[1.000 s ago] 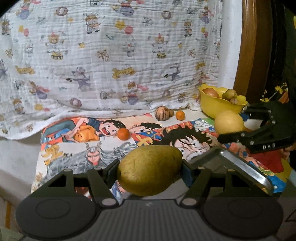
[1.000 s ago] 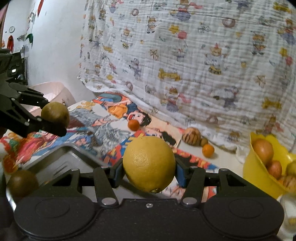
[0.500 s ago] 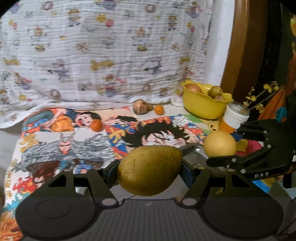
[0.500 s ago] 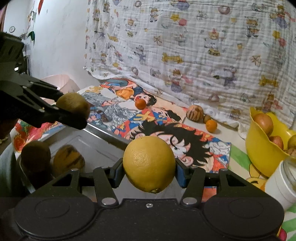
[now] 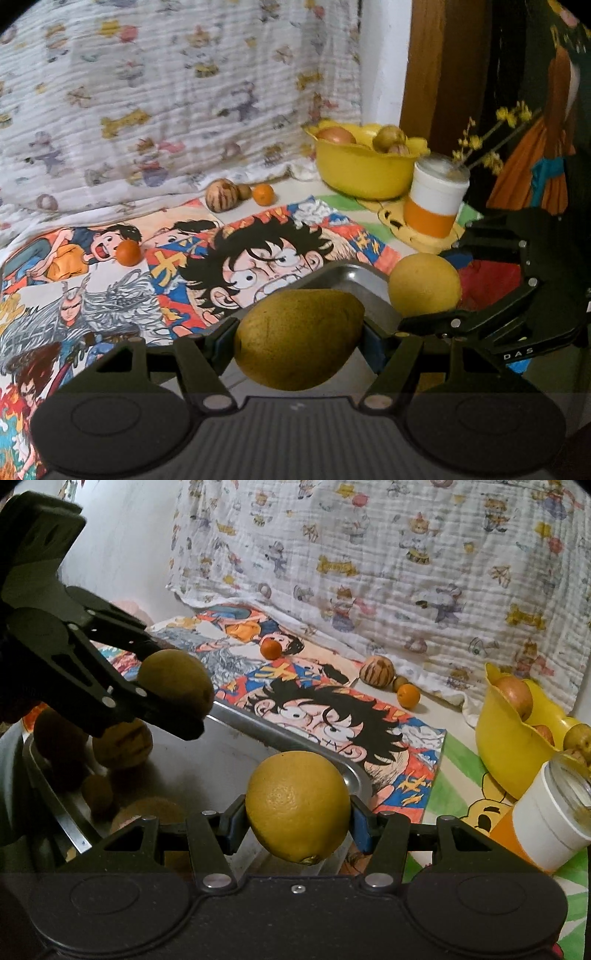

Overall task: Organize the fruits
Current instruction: 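Carry the pear and lemon over the grey tray with both tools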

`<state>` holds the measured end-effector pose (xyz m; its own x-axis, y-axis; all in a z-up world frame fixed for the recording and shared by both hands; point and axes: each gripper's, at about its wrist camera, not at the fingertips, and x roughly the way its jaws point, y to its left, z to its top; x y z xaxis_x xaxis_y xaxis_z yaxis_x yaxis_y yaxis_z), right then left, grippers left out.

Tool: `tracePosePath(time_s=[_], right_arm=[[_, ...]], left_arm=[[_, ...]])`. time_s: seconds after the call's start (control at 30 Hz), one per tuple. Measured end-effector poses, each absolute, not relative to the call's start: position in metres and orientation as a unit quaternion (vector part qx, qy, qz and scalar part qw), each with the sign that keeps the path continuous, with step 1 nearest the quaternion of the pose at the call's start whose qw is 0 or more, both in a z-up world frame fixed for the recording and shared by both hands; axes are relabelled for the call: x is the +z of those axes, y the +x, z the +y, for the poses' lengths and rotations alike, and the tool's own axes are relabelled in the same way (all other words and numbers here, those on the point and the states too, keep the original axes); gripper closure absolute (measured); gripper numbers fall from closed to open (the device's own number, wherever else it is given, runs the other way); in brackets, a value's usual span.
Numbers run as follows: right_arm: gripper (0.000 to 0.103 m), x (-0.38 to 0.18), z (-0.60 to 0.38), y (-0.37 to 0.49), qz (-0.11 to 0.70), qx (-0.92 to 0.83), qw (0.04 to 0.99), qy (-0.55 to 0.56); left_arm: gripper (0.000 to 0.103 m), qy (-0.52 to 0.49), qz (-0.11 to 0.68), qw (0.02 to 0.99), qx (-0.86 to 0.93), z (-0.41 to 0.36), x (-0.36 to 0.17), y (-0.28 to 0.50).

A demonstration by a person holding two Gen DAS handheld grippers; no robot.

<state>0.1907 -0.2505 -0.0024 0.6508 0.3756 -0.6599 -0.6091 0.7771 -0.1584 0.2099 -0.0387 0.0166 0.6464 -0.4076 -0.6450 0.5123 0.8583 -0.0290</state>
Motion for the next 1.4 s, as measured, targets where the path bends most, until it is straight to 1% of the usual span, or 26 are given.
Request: tracePosePath(time_s=[0.33,0.8,1.23,1.33,1.4], right_arm=[[0.046,-0.015,-0.252,0.195,0.322,0.290,0.879,-0.200],[0.046,-0.017,-0.255,0.194,0.327,0.295,0.875,-0.199],[0.046,-0.019,-0.253,0.192,0.329,0.299,0.872,-0.204],[0.046,-0.019,-0.252,0.192,0.330,0.302,0.871,-0.205],[0.043,-0.019,-0.253,0.192,0.330,0.305,0.869,-0.206]], left_arm=[[0.031,0.104,0.369,0.889,-0.250,-0.053,0.003,0.221],[0.031,0.116,0.395,0.877,-0.248,-0.058,-0.011,0.225],[0.030,0.117,0.403,0.873,-0.248,-0.058,-0.016,0.223],[0.028,0.120,0.403,0.872,-0.249,-0.058,-0.016,0.222],[0.023,0.122,0.400,0.873,-0.250,-0.059,-0.015,0.220]])
